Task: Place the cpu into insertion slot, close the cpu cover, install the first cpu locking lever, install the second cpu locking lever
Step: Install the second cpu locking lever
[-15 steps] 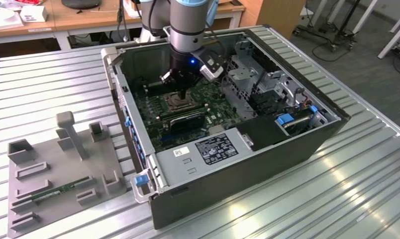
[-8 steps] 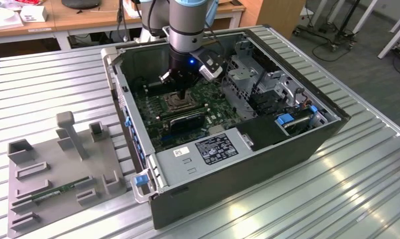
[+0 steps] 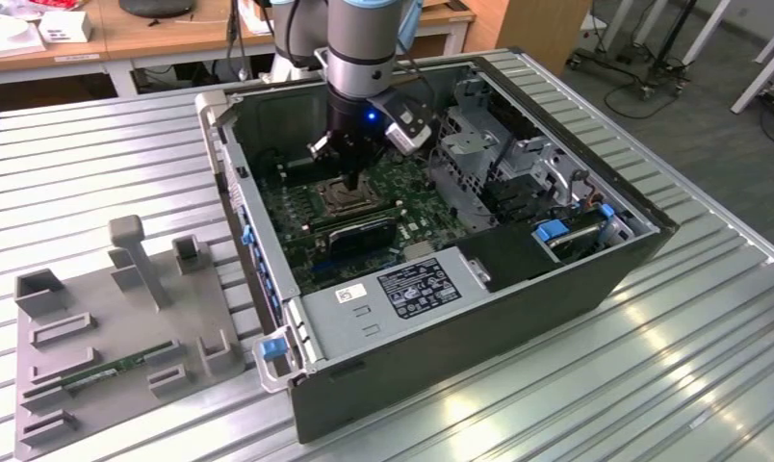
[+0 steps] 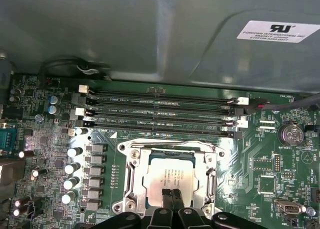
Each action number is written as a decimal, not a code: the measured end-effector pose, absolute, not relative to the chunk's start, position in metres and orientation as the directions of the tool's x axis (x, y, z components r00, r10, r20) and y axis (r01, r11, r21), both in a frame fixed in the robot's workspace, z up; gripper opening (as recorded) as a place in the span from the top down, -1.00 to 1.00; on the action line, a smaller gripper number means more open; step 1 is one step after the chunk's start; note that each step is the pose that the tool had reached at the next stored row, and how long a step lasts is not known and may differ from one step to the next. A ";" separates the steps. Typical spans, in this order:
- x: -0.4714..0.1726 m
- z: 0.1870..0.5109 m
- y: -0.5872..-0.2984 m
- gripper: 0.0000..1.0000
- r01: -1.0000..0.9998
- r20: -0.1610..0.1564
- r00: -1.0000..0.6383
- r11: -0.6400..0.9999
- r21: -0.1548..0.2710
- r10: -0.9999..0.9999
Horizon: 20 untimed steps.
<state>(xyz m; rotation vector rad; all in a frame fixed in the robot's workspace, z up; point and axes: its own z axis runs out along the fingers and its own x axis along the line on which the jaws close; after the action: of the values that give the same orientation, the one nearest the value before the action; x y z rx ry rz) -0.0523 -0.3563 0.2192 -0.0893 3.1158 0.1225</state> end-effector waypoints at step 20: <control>-0.052 0.226 -0.356 0.79 -0.058 -0.024 -0.998 0.995 0.078 -0.056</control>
<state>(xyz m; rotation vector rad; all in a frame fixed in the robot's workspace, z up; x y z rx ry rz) -0.0523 -0.3564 0.2260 -0.0893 3.1158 0.1226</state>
